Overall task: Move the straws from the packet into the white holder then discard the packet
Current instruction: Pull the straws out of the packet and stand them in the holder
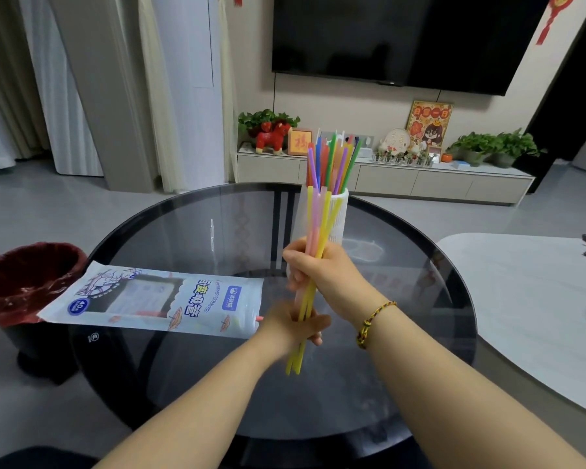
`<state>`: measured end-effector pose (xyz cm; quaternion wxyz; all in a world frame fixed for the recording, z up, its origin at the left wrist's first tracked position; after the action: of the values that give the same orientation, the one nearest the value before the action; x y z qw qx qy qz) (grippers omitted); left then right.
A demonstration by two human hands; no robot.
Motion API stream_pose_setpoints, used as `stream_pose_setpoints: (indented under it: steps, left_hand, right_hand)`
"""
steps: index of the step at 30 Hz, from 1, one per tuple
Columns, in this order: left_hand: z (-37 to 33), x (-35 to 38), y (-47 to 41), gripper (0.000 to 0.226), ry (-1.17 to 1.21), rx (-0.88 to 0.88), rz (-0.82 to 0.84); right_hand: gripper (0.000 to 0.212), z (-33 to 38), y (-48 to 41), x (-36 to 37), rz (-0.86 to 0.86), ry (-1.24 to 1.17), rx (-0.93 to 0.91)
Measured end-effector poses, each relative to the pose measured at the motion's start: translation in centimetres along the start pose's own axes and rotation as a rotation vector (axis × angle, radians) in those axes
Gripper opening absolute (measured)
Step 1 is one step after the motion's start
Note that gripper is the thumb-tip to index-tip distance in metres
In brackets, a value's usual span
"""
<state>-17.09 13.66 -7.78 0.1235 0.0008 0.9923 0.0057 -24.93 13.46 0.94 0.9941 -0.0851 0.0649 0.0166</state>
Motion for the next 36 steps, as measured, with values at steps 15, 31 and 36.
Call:
stream_pose_setpoints:
  steps: [15,31,36]
  left_hand:
    - [-3.9,-1.3,-2.0,0.031,0.026,0.106,0.051]
    - [-7.8,-3.1,-9.9,0.114,-0.086,0.243,-0.203]
    - [-9.2,-1.9,-11.9,0.128,-0.025,0.297,-0.123]
  right_hand:
    - [0.019,3.4,-2.6,-2.3,-0.056,-0.342,0.011]
    - [0.019,12.2,-11.2,-8.0,-0.464,-0.334,-0.320]
    - [0.024,10.5,-12.8,-6.6,-0.521,-0.053,-0.278]
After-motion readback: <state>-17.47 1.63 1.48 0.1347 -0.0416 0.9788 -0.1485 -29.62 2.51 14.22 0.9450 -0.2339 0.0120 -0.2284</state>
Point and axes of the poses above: each hand's wrist, its own y-axis away from the middle knuckle, its own x-axis out of the palm, z = x × y, the point moved 1 cm from there along -y, towards the middle knuckle, and after that the axes turned 13 degrees about -z, right-handed, at the moved point
